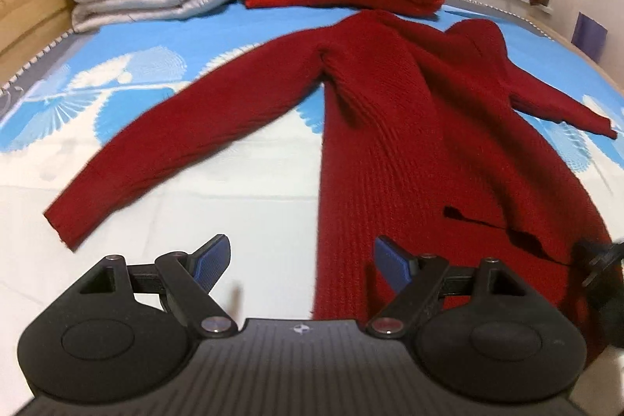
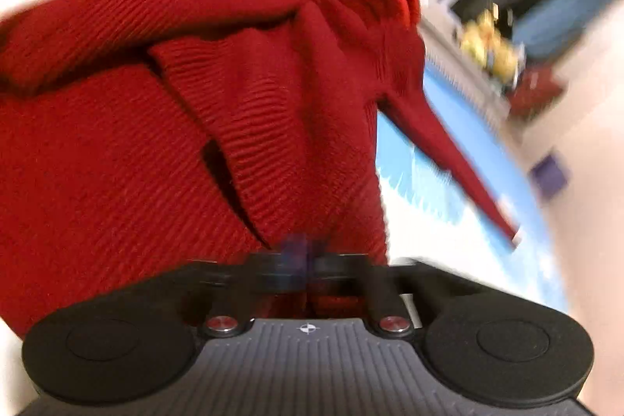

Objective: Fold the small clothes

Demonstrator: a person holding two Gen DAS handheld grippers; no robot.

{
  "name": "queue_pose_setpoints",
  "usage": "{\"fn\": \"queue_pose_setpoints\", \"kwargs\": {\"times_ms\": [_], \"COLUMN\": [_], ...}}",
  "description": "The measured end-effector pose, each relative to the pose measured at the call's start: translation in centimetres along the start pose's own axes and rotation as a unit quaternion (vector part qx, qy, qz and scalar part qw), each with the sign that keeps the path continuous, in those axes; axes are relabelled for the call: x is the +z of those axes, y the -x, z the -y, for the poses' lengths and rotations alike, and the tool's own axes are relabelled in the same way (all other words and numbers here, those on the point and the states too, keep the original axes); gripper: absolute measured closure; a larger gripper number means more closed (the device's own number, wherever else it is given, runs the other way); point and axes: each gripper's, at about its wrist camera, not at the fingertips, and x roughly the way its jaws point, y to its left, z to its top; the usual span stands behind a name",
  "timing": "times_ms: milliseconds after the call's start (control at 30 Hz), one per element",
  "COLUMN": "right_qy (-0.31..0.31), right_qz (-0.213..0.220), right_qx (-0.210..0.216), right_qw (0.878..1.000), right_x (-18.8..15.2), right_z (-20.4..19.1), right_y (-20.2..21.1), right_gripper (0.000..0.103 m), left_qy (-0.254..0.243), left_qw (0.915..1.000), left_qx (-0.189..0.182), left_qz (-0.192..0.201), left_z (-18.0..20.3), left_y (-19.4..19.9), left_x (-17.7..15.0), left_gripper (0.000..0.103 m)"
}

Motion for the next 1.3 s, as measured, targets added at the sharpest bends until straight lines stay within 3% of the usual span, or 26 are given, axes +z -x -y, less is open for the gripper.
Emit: {"fn": "queue_pose_setpoints", "kwargs": {"times_ms": [100, 200, 267, 333, 400, 467, 500, 567, 633, 700, 800, 867, 900, 967, 1033, 1167, 1233, 1300], "right_qy": [-0.111, -0.201, -0.223, -0.221, -0.203, -0.195, -0.201, -0.215, -0.2, -0.152, -0.011, 0.048, 0.073, 0.067, 0.046, 0.001, -0.036, -0.062], "right_qz": [0.05, 0.059, 0.04, 0.024, 0.014, -0.004, -0.013, -0.027, -0.04, -0.05, -0.061, -0.017, -0.009, -0.003, 0.003, 0.065, 0.089, 0.103], "right_qx": [-0.044, -0.029, 0.02, 0.041, 0.049, 0.052, 0.059, 0.084, 0.119, 0.124, 0.087, 0.031, 0.001, -0.033, -0.053, -0.091, -0.085, -0.078], "right_qw": [0.992, 0.977, 0.974, 0.974, 0.978, 0.979, 0.978, 0.973, 0.972, 0.979, 0.994, 0.998, 0.997, 0.997, 0.998, 0.994, 0.992, 0.99], "right_x": [1.5, 1.1, 0.3, 0.1, -0.1, -0.3, -0.2, 0.1, -0.1, -0.6, -1.8, -2.3, -2.2, -1.7, -1.1, 0.6, 1.3, 1.4], "right_z": [5.4, 9.9, 11.2, 11.0, 10.4, 10.0, 10.1, 10.3, 9.4, 6.8, 2.2, 0.5, -0.1, -0.4, -0.1, 1.1, 2.1, 3.3], "right_y": [1.3, 1.7, 1.1, 0.6, 0.4, 0.3, 0.3, 0.1, 0.2, 0.3, -0.3, 0.1, -0.2, -0.9, -1.4, -0.7, -0.1, 0.6], "right_gripper": [0.103, 0.103, 0.103, 0.101, 0.101, 0.092, 0.088, 0.065, 0.054, 0.051, 0.043, 0.019, 0.014, 0.013, 0.018, 0.021, 0.022, 0.035], "left_qy": [-0.017, -0.057, -0.084, -0.092, -0.082, -0.086, -0.102, -0.136, -0.162, -0.15, -0.145, -0.147, -0.141, -0.109, -0.093, -0.101, -0.129, -0.166], "left_qw": [0.9996, 0.9958, 0.9927, 0.9908, 0.9902, 0.9886, 0.9872, 0.9844, 0.9799, 0.9796, 0.9777, 0.9799, 0.9814, 0.9857, 0.9891, 0.9914, 0.9876, 0.9807], "left_qx": [-0.02, -0.071, -0.086, -0.1, -0.111, -0.118, -0.112, -0.088, -0.079, -0.083, -0.075, -0.029, -0.011, 0.015, 0.029, 0.067, 0.09, 0.099], "left_qz": [0.006, 0.008, 0.009, 0.001, -0.017, -0.039, -0.051, -0.07, -0.086, -0.104, -0.131, -0.132, -0.129, -0.127, -0.11, -0.049, -0.005, 0.026], "left_z": [1.0, 2.7, 4.1, 5.0, 5.7, 6.4, 6.8, 7.4, 7.2, 5.9, 3.8, 3.0, 2.6, 1.5, 1.1, 1.3, 2.2, 3.3], "left_y": [0.2, 0.4, 0.1, -0.5, -1.4, -2.3, -2.7, -3.1, -3.5, -3.7, -4.0, -4.3, -4.5, -5.2, -5.4, -5.1, -4.8, -4.7], "left_x": [-0.4, -1.2, -1.9, -2.3, -2.5, -2.6, -2.6, -2.8, -2.7, -2.3, -2.2, -2.0, -1.9, -1.3, -0.9, -0.5, -1.0, -1.8], "left_gripper": [0.017, 0.017, 0.017, 0.017, 0.017, 0.017, 0.017, 0.017, 0.015, 0.015, 0.015, 0.014, 0.007, 0.006, 0.006, 0.006, 0.006, 0.006]}}
